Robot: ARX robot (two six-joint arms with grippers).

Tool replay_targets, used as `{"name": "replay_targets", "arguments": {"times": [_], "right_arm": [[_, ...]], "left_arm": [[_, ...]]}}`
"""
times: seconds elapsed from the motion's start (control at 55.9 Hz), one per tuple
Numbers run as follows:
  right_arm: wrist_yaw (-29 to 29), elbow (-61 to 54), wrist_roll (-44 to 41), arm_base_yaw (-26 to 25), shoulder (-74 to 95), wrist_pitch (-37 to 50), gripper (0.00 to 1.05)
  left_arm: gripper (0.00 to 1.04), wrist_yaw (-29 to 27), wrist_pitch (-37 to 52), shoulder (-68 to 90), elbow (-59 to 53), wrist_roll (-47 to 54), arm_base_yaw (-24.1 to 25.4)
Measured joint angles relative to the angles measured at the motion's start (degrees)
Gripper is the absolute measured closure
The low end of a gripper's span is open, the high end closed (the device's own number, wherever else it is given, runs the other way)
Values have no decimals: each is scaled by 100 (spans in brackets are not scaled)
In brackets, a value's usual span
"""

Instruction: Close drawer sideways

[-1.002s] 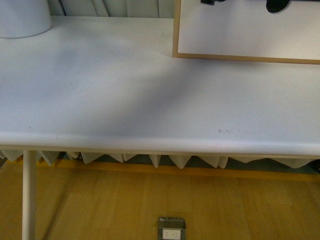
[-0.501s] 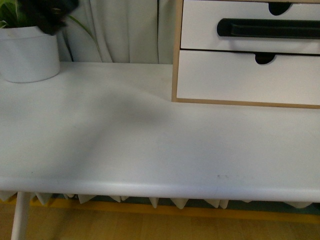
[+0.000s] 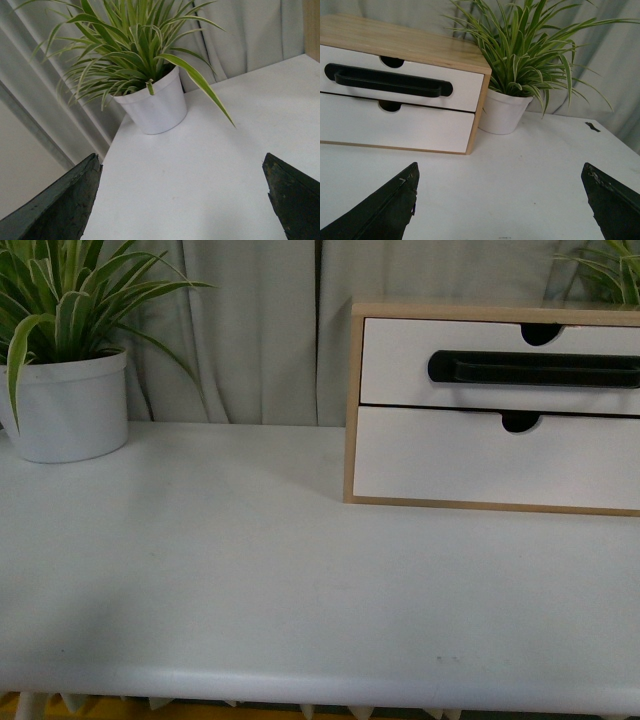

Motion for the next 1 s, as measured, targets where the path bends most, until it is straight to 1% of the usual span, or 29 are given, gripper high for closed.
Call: {"name": "replay_targets", "arguments": {"times": [0.107, 0.143, 0.197, 0.233, 0.268, 0.322, 0.358, 0.376, 0.43, 0.447, 0.483, 0.501, 0.573, 0.591, 0.609, 0.626, 0.68, 1.002], "right_arm": [[4, -2, 57, 0, 15, -2, 9], [-61, -2, 85, -11, 13, -7, 10], [-914, -81, 501, -251, -90, -15, 20], [-1176, -157, 693, -310, -138, 2, 24], [-1419, -308, 890, -372, -240, 39, 32], [-1499, -529, 1064, -382, -367, 103, 45], [-1495, -680, 1130, -389, -450, 136, 54], [-1499, -758, 1163, -393, -494, 151, 59], [-1502, -901, 1200, -400, -592, 181, 70], [-1499, -946, 1209, -400, -623, 192, 73], [-1499, -1023, 1220, -402, -688, 212, 80], [-1499, -1078, 1222, -402, -739, 223, 86], [-1502, -1172, 1226, -402, -831, 232, 96], [-1502, -1215, 1233, -402, -872, 236, 102], [-1499, -1231, 1228, -402, -951, 190, 104], [-1504, -1248, 1241, -402, -1126, -31, 103], [-1515, -1349, 1241, -404, -1401, -262, 104], [-1519, -1617, 1241, -404, -1794, -275, 104]], "left_arm": [[6, 17, -13, 17, -2, -79, 0], [8, 144, -70, -11, 2, -195, 24], [18, 719, -483, -168, -11, -850, 173], [24, 1054, -564, -254, -63, -1263, 317], [31, 1250, -597, -352, -146, -1668, 474], [45, 1281, -619, -557, -323, -2131, 621], [53, 1287, -636, -664, -407, -2267, 643], [58, 1303, -654, -741, -463, -2347, 643], [70, 1327, -702, -907, -586, -2441, 640], [71, 1329, -706, -920, -595, -2450, 643], [81, 1327, -761, -1045, -680, -2476, 643], [85, 1325, -780, -1093, -710, -2492, 643], [95, 1322, -846, -1241, -791, -2507, 643], [101, 1325, -883, -1316, -826, -2516, 643], [101, 1325, -907, -1364, -848, -2544, 643], [101, 1325, -951, -1436, -879, -2546, 643], [101, 1325, -1012, -1554, -922, -2557, 643], [101, 1325, -1493, -2260, -1150, -2579, 643]]}}
